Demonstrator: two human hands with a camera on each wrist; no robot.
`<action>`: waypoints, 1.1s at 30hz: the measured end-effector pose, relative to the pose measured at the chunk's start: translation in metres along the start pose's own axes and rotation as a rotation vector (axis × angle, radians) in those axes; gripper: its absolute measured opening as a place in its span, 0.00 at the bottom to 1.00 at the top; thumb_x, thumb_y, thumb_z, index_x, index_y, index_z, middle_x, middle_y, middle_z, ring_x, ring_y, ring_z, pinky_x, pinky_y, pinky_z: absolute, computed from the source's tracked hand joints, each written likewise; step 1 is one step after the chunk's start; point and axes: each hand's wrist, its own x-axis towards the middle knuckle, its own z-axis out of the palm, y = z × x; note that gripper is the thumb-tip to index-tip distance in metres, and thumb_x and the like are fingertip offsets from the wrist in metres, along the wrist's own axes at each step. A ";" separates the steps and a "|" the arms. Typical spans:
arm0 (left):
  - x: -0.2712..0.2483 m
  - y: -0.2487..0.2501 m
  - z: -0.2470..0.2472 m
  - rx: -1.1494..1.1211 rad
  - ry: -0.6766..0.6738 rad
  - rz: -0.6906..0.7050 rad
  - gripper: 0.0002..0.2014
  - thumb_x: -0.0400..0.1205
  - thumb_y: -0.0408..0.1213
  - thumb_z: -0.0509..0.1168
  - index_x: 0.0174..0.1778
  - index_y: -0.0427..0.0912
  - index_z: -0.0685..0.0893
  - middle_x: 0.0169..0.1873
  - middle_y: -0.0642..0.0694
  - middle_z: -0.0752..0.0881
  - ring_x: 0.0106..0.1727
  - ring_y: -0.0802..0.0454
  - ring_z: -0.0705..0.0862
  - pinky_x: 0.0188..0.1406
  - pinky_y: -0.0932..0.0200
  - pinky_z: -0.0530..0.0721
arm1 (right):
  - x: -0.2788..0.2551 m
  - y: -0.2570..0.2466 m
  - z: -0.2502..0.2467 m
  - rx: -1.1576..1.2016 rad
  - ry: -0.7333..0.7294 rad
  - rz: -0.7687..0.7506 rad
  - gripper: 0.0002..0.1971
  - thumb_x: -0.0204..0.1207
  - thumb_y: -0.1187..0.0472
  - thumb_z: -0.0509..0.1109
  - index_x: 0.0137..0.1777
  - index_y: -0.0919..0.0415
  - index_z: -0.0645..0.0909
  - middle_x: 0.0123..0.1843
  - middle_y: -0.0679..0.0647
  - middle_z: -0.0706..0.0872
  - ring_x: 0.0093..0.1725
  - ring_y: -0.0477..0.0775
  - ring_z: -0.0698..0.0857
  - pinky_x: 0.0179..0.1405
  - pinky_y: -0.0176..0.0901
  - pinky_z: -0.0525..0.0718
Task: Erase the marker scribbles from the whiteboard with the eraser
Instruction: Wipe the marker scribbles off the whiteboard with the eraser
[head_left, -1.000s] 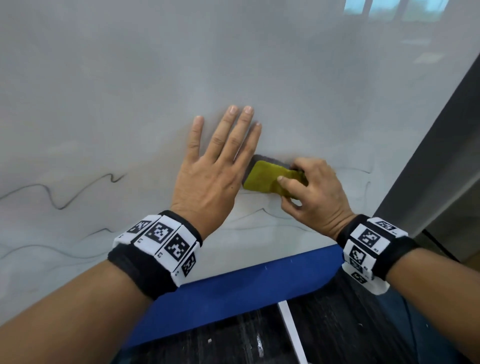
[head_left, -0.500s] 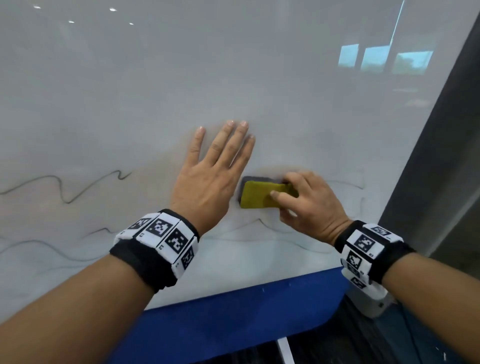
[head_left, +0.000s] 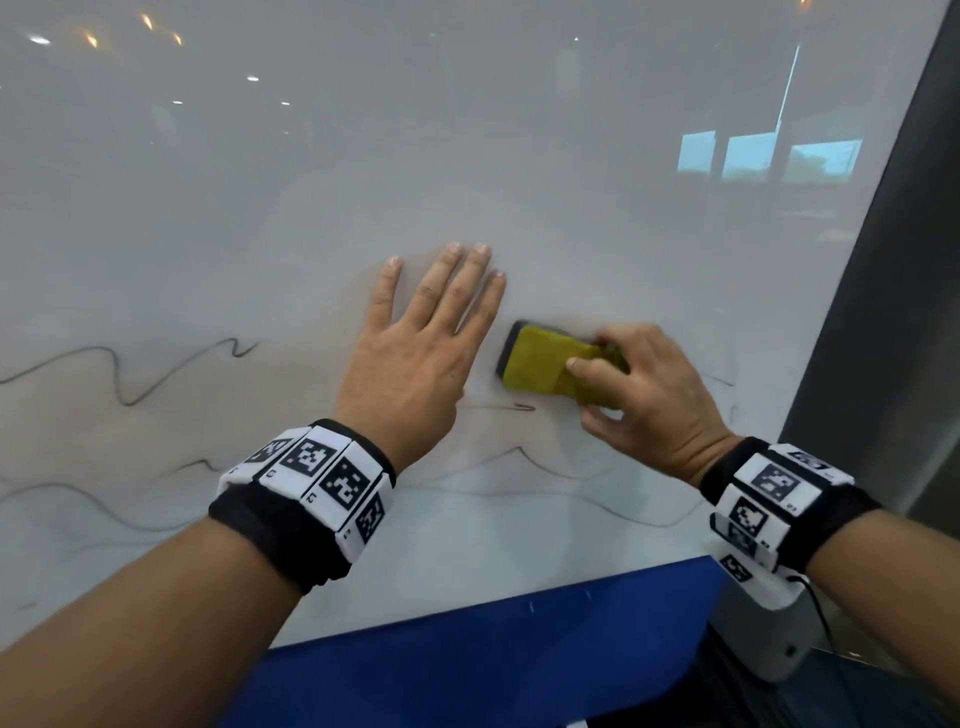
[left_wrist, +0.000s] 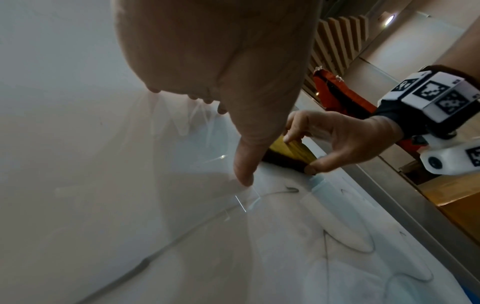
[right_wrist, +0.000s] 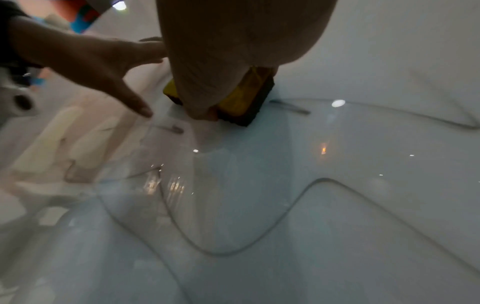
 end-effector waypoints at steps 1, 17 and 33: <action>0.000 0.000 0.000 -0.002 0.002 -0.002 0.50 0.72 0.38 0.74 0.87 0.42 0.51 0.87 0.41 0.50 0.87 0.43 0.49 0.82 0.31 0.51 | 0.001 0.004 -0.003 0.007 0.027 0.041 0.20 0.68 0.59 0.75 0.61 0.56 0.78 0.58 0.66 0.81 0.50 0.69 0.80 0.45 0.59 0.83; -0.002 0.003 0.005 -0.027 0.052 -0.019 0.50 0.69 0.37 0.75 0.86 0.40 0.56 0.86 0.40 0.54 0.86 0.41 0.52 0.81 0.30 0.53 | -0.011 -0.003 0.003 0.003 0.087 0.126 0.21 0.67 0.58 0.75 0.60 0.55 0.77 0.57 0.66 0.82 0.50 0.67 0.80 0.45 0.56 0.84; -0.006 0.014 0.010 -0.036 -0.008 -0.069 0.51 0.78 0.48 0.68 0.85 0.50 0.37 0.85 0.47 0.34 0.86 0.46 0.35 0.83 0.35 0.42 | -0.017 -0.015 0.021 -0.025 0.152 0.086 0.21 0.67 0.54 0.73 0.61 0.57 0.79 0.58 0.64 0.80 0.50 0.65 0.78 0.44 0.53 0.84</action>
